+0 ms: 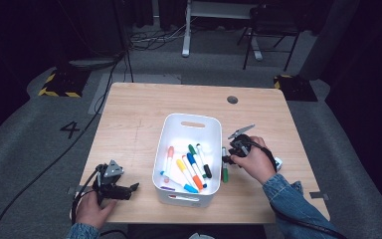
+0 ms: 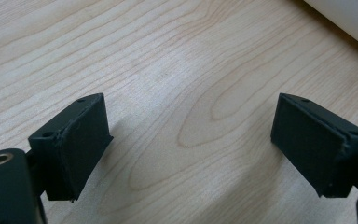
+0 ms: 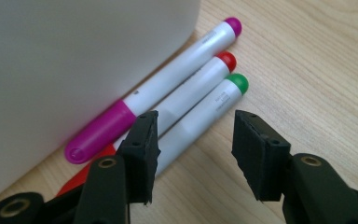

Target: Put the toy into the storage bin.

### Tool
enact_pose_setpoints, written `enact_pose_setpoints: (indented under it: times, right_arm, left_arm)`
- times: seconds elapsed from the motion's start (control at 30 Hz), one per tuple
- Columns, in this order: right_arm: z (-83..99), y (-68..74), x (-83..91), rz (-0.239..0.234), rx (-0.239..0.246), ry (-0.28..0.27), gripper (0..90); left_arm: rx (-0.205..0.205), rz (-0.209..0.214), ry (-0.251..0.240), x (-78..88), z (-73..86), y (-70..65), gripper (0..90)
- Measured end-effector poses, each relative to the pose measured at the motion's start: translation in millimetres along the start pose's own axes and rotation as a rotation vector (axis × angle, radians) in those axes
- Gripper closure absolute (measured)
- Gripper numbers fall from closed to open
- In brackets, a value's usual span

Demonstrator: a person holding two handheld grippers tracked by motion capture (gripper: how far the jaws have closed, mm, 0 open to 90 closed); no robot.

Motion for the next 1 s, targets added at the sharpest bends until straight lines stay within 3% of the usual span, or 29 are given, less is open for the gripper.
enact_pose_setpoints:
  times: [0.13, 0.37, 0.43, 0.47, 0.5, 0.67, 1.0]
  right_arm:
    - [1.8, -3.6, -3.0, -0.007, -0.024, 0.000, 51.2]
    - [13.5, -10.1, -10.3, 0.033, -0.007, 0.046, 55.3]
    - [17.1, -12.5, -7.7, 0.045, -0.011, 0.058, 65.1]
    - [20.6, -14.8, -5.2, 0.055, -0.006, 0.078, 74.8]
    - [22.4, -16.2, -4.2, 0.052, -0.007, 0.083, 76.2]
    - [27.6, -23.3, -1.6, 0.065, -0.031, 0.083, 76.9]
    - [27.3, -24.6, -1.9, 0.073, -0.045, 0.081, 77.0]
  left_arm:
    - [-0.006, -0.004, 0.000, 0.3, -0.2, 0.6, 11.6]
    - [-0.001, -0.001, -0.001, 0.1, -0.1, 0.1, 11.6]
    - [-0.005, -0.003, 0.000, 0.2, -0.2, 0.5, 11.6]
    - [-0.006, -0.004, 0.000, 0.3, -0.2, 0.7, 11.6]
    - [-0.001, -0.001, -0.001, 0.0, -0.1, 0.0, 11.6]
    - [-0.001, -0.001, -0.001, 0.0, -0.1, 0.0, 11.6]
    - [-0.006, -0.005, 0.000, 0.3, -0.2, 0.7, 11.7]
Point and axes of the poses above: each handheld gripper's, and its own axes: x roughly backward along the jaws, z roughly out of its underside, y roughly to its left, the point moved 10 cm from there along -x, roughly forward along the jaws, and after that the axes turned 9 degrees about z, right-handed, at the moved point
